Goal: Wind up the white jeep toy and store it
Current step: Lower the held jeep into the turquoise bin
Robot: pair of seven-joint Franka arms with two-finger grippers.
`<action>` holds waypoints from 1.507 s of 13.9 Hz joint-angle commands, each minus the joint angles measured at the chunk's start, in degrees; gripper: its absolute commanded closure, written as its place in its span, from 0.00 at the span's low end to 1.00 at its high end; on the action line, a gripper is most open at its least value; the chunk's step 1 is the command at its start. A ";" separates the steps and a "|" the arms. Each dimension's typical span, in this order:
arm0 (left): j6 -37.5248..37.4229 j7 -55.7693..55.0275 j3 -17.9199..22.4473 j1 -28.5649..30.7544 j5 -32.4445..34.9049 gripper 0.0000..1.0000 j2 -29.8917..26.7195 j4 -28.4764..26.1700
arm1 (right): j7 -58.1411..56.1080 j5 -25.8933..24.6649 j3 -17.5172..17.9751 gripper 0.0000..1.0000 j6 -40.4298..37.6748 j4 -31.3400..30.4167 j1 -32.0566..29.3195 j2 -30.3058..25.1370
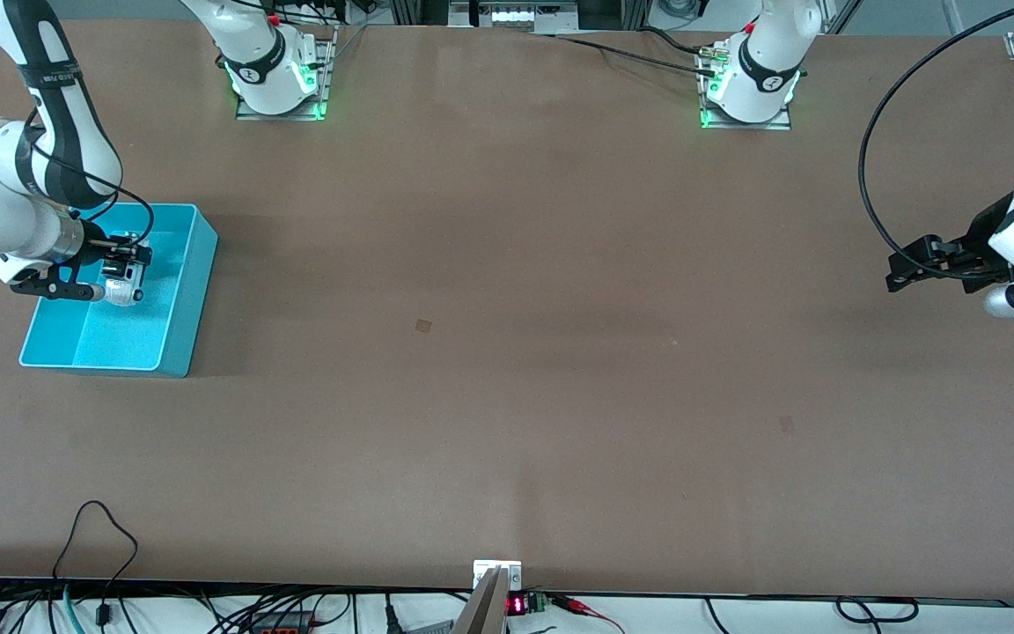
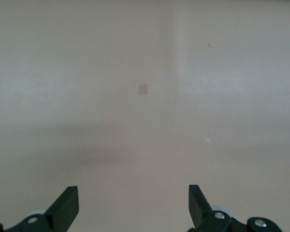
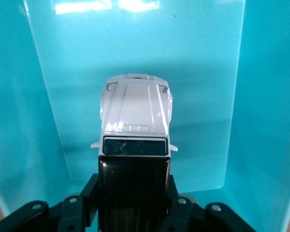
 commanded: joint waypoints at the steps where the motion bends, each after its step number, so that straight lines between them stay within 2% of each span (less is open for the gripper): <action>1: 0.52 -0.52 0.18 -0.22 -1.16 0.00 -0.55 -0.59 | -0.72 -0.93 1.16 1.00 4.40 -1.65 -1.70 1.84; 9: 0.61 -0.52 0.09 -0.22 -1.16 0.00 -0.29 -0.59 | -0.72 -0.93 1.16 0.96 8.10 -1.74 -2.49 5.80; 10: 0.61 -0.52 0.09 -0.22 -1.24 0.00 -0.29 -0.59 | -0.63 -0.93 1.16 0.83 8.19 -1.66 -2.49 6.06; 11: 0.61 -0.52 0.09 -0.22 -1.16 0.00 -0.29 -0.59 | -0.63 -0.93 1.16 0.77 8.37 -1.66 -2.67 6.33; 14: 0.70 -0.52 0.09 -0.13 -1.16 0.00 -0.20 -0.59 | -0.45 -0.93 1.16 0.68 8.72 -1.66 -2.67 6.77; 15: 0.78 -0.52 0.09 0.04 -1.24 0.00 -0.20 -0.59 | -0.19 -0.93 1.16 0.63 8.72 -1.66 -2.67 6.86; 18: 1.14 -0.52 0.09 0.31 -1.16 0.00 0.41 -0.59 | -0.10 -0.93 1.25 0.35 8.89 -1.66 -2.67 6.95; 21: 1.14 -0.52 0.09 0.31 -1.25 0.00 0.50 -0.59 | -0.01 -0.93 1.25 0.23 8.90 -1.66 -2.67 6.77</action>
